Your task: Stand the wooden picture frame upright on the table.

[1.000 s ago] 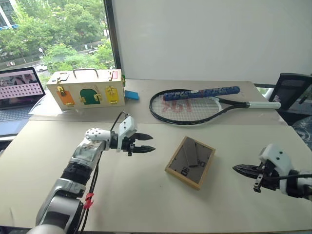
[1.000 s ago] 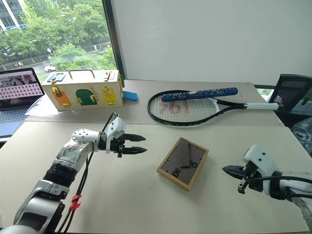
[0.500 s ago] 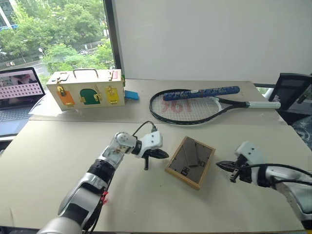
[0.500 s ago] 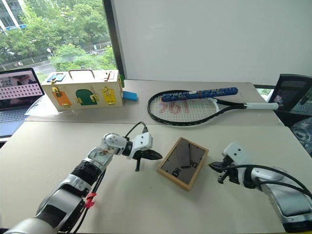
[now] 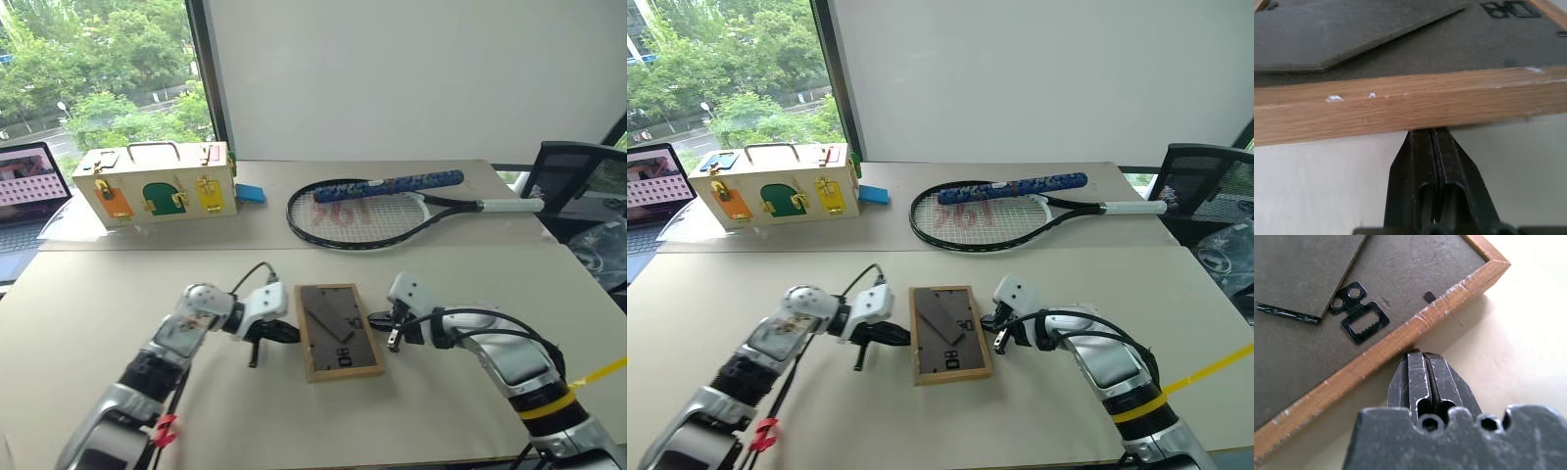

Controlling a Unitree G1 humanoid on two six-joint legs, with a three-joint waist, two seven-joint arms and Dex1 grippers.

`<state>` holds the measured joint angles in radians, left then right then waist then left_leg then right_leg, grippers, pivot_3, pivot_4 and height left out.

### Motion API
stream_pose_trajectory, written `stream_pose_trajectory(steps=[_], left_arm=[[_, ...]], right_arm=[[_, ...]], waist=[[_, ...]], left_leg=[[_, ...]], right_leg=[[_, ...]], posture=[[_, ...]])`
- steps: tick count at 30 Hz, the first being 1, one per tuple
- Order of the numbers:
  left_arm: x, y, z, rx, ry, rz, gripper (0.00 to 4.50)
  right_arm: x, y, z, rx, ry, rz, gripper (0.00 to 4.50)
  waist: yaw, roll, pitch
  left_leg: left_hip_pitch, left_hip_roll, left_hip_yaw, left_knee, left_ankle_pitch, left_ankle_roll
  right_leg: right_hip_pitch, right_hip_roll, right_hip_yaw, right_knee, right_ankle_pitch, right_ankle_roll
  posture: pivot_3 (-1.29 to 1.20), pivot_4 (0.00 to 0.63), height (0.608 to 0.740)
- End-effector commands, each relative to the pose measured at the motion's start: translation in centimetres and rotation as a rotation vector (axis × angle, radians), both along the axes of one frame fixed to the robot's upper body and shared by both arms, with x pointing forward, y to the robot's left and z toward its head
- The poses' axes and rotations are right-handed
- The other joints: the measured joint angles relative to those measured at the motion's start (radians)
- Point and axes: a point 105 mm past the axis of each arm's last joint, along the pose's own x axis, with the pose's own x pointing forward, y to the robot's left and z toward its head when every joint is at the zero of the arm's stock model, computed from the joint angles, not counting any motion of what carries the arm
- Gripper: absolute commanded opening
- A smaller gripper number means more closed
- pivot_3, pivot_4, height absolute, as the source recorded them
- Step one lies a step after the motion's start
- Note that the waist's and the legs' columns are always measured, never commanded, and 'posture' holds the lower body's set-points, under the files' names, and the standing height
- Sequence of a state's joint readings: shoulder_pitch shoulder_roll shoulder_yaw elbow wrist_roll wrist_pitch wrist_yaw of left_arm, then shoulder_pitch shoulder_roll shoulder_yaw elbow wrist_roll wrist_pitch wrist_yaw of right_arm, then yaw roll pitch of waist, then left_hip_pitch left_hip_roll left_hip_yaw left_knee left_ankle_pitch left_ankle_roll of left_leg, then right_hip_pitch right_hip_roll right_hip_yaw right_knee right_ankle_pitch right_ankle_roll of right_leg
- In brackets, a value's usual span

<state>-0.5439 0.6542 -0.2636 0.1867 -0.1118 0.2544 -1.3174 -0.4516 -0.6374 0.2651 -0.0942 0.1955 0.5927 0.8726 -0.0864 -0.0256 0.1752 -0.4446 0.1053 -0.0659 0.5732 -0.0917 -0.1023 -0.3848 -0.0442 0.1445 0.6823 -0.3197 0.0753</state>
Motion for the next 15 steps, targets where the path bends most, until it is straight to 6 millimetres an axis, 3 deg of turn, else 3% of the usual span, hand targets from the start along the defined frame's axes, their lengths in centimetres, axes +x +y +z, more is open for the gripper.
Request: stream_pose_trajectory(steps=[1, 4, 8, 12, 15], left_arm=[[0.1, 2.9, -1.0, 0.085, -0.003, 0.102, 0.05], [0.2, 4.0, -1.6, 0.118, -0.016, 0.138, 0.05], [0.3, 3.7, -1.6, 0.094, -0.025, 0.154, 0.05], [0.2, 1.5, -1.5, 0.038, -0.019, 0.127, 0.05], [0.4, -0.7, -1.5, 0.008, -0.022, 0.090, 0.05]], right_arm=[[-0.8, 0.4, -0.9, -0.011, 0.044, 0.049, 0.00], [-1.1, 0.1, -0.9, -0.014, 0.055, 0.047, 0.00], [-1.9, -0.7, -1.1, -0.037, 0.092, 0.049, 0.00], [-4.0, -2.0, -1.3, -0.097, 0.165, 0.071, 0.00], [-5.0, -1.3, -1.4, -0.075, 0.211, 0.093, 0.00]], waist=[[0.004, 0.000, 0.000], [0.010, -0.001, -0.001], [0.018, -0.001, -0.002], [0.029, 0.000, -0.006], [0.047, 0.001, -0.010]], left_leg=[[0.000, 0.000, 0.000, 0.000, 0.000, 0.000], [0.000, 0.000, 0.000, 0.001, 0.000, 0.000], [0.001, 0.000, 0.000, 0.000, 0.000, 0.000], [0.000, 0.000, 0.000, 0.001, 0.000, 0.000], [0.000, 0.000, 0.000, 0.001, 0.000, 0.000]], right_leg=[[0.000, 0.000, 0.000, 0.000, -0.001, 0.001], [0.000, 0.000, 0.000, 0.000, -0.002, 0.004], [0.000, 0.000, 0.000, 0.000, -0.002, 0.004], [0.001, 0.000, 0.000, 0.000, -0.002, 0.004], [0.001, 0.000, 0.000, 0.000, -0.003, 0.004]], posture=[[0.00, 0.150, 0.710], [0.00, 0.150, 0.710], [0.00, 0.150, 0.710], [0.00, 0.150, 0.710], [0.00, 0.150, 0.710]])
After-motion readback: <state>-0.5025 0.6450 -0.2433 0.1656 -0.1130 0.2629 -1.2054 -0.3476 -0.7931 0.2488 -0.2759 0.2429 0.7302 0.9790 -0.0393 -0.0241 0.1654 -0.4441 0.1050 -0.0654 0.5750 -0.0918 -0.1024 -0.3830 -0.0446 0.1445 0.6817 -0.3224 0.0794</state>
